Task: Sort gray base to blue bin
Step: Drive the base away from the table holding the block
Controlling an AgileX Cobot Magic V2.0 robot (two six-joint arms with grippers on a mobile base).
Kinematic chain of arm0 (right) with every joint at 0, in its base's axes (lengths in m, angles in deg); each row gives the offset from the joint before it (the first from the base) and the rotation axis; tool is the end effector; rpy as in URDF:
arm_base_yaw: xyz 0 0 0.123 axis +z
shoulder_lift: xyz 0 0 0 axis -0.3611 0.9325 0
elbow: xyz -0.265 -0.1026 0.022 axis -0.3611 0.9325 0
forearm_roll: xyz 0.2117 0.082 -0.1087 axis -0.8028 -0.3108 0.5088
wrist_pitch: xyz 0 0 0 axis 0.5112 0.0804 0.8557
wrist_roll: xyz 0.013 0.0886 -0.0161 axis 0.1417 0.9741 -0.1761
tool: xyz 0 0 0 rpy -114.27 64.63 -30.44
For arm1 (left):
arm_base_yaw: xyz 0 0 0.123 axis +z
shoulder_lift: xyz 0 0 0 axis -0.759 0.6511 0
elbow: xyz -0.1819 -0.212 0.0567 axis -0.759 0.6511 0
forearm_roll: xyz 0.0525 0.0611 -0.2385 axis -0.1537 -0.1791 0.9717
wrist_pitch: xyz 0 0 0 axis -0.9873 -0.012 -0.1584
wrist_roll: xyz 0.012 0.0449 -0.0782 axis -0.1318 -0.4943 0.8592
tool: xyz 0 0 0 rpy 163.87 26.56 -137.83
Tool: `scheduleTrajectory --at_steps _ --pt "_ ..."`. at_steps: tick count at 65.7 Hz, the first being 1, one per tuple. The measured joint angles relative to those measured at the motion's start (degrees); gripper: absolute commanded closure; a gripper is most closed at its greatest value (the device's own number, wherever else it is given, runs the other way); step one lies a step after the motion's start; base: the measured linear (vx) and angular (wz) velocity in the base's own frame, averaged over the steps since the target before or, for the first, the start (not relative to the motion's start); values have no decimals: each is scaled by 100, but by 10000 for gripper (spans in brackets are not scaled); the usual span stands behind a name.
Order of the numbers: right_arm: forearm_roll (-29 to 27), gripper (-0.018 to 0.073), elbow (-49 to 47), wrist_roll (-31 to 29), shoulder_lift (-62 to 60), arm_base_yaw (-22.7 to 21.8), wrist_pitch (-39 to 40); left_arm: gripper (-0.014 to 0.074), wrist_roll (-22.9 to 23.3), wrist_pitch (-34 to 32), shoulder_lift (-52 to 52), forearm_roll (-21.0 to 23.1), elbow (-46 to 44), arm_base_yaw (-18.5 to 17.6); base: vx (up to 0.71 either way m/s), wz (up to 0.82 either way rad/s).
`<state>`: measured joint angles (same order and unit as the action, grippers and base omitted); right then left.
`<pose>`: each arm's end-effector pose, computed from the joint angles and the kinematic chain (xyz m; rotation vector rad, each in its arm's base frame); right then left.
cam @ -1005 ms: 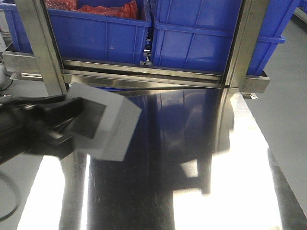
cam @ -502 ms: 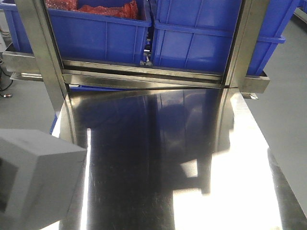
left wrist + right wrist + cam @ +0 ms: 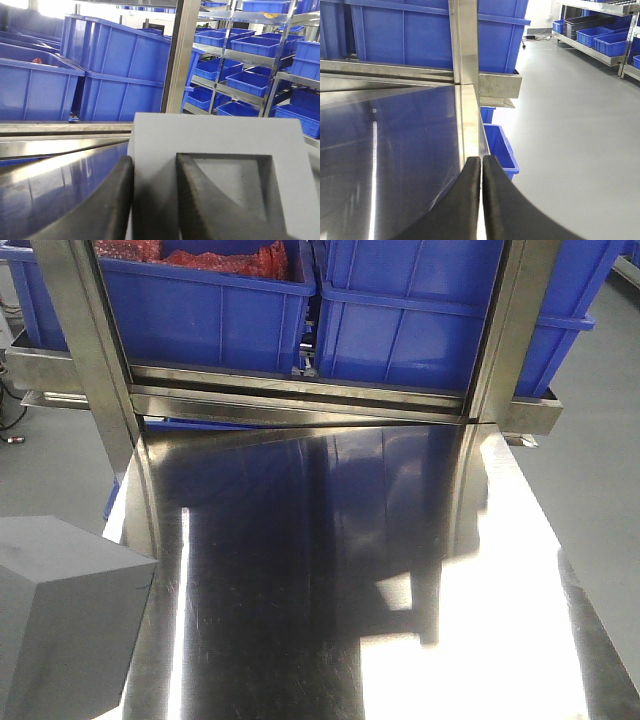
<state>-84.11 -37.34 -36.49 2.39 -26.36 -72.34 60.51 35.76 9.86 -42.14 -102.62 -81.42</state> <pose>0.0551 -0.0048 0.1844 0.0902 1.7150 -0.0542 0.0507 -0.0318 0.3185 0.2601 1.5845 -0.6199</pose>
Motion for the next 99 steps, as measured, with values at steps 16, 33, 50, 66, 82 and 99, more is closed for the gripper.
scheduleTrajectory --at_steps 16,33,50,66,82,99 --pt "0 564 0 0 0 0 0 603 0 0 0 0 0 0 0 0" --pt "0 564 0 0 0 0 0 603 0 0 0 0 0 0 0 0" --pt "0 564 0 0 0 0 0 603 0 0 0 0 0 0 0 0" --pt "0 564 0 0 0 0 0 603 0 0 -2 0 0 0 0 -1" --pt "0 564 0 0 0 0 0 603 -5 31 -2 0 0 0 -6 -25" --pt "0 564 0 0 0 0 0 603 -5 43 -2 0 0 0 -11 -59"
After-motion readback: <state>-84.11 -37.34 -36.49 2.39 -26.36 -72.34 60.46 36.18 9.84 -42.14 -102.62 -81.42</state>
